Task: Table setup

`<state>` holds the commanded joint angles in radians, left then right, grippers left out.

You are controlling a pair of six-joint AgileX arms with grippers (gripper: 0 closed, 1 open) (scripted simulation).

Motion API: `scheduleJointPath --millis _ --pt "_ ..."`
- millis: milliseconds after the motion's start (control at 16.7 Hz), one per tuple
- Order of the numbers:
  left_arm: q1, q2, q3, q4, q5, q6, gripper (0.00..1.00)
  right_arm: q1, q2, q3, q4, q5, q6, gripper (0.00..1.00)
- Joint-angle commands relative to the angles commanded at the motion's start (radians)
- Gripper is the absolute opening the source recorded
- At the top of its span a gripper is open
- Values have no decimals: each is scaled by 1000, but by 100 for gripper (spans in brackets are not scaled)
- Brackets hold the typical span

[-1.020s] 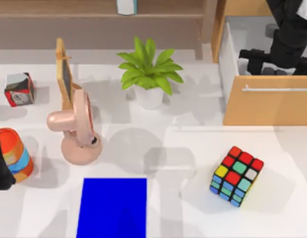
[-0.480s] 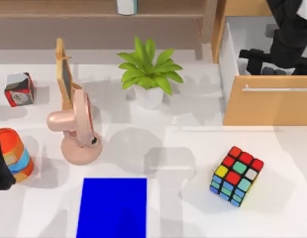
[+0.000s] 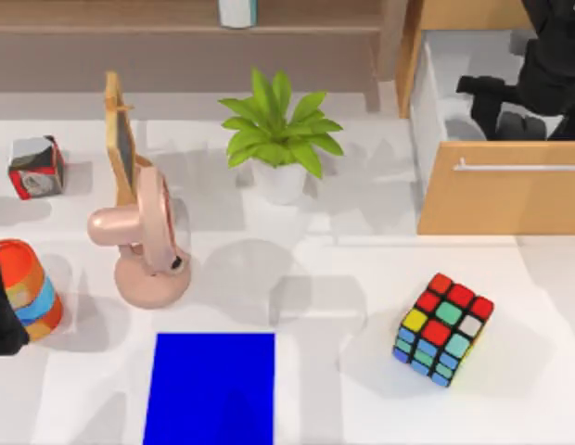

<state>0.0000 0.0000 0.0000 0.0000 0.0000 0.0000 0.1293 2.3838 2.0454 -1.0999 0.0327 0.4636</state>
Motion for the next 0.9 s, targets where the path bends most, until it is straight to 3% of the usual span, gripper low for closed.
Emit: scheduleJointPath --millis 540,900 --pt "0 0 0 0 0 0 100 17 -359 -81 48 -79 177 0" --pt "0 0 0 0 0 0 100 332 -397 -120 20 -79 357 0"
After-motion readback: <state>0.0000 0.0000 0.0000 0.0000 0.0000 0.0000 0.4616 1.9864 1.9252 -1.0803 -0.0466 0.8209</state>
